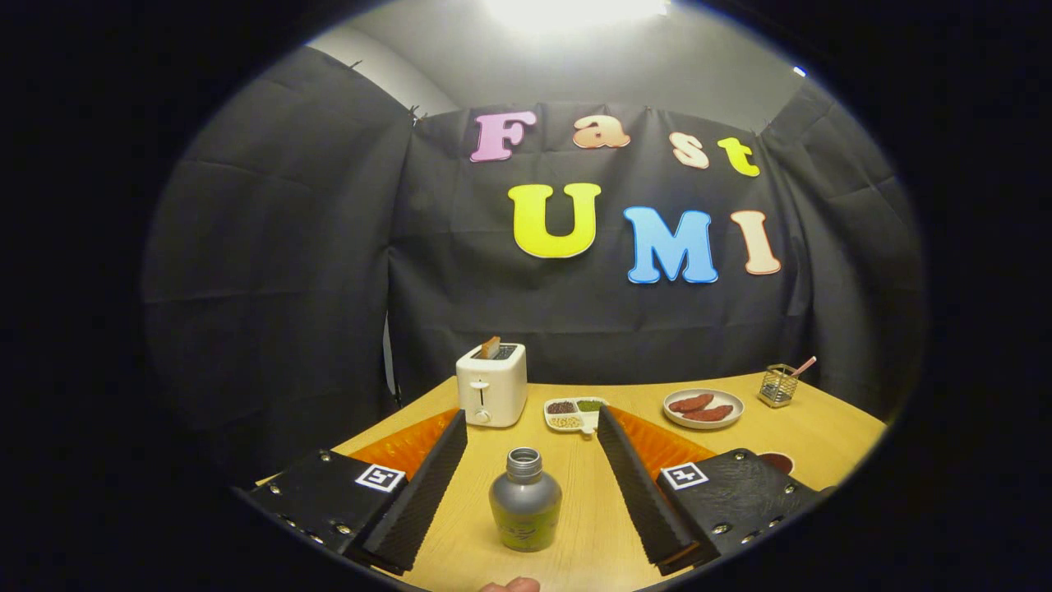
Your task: Take the bottle from table, then pour the juice into the cup, finally place the bottle on the coaster
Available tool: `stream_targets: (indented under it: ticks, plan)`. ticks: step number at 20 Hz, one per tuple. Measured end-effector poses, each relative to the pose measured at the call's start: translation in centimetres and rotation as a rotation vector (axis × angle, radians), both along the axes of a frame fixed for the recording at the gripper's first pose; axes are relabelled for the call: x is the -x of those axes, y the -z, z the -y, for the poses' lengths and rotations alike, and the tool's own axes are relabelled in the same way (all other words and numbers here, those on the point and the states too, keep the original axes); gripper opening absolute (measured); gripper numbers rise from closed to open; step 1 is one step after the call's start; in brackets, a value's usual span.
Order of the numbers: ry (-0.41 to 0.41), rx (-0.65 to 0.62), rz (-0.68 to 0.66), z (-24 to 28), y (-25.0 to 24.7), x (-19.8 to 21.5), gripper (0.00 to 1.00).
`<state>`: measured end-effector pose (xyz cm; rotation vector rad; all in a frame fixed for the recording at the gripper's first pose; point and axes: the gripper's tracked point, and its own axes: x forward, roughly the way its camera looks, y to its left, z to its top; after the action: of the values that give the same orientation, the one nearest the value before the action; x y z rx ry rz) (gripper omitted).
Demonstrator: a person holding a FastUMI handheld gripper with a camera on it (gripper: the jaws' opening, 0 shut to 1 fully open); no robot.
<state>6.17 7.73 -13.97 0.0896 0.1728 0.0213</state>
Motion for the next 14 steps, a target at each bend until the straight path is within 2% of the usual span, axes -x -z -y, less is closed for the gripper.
stream_targets:
  ticks: [14]
  plan:
    - [0.022,0.021,-0.226,-1.7,11.2,-1.2,0.98]
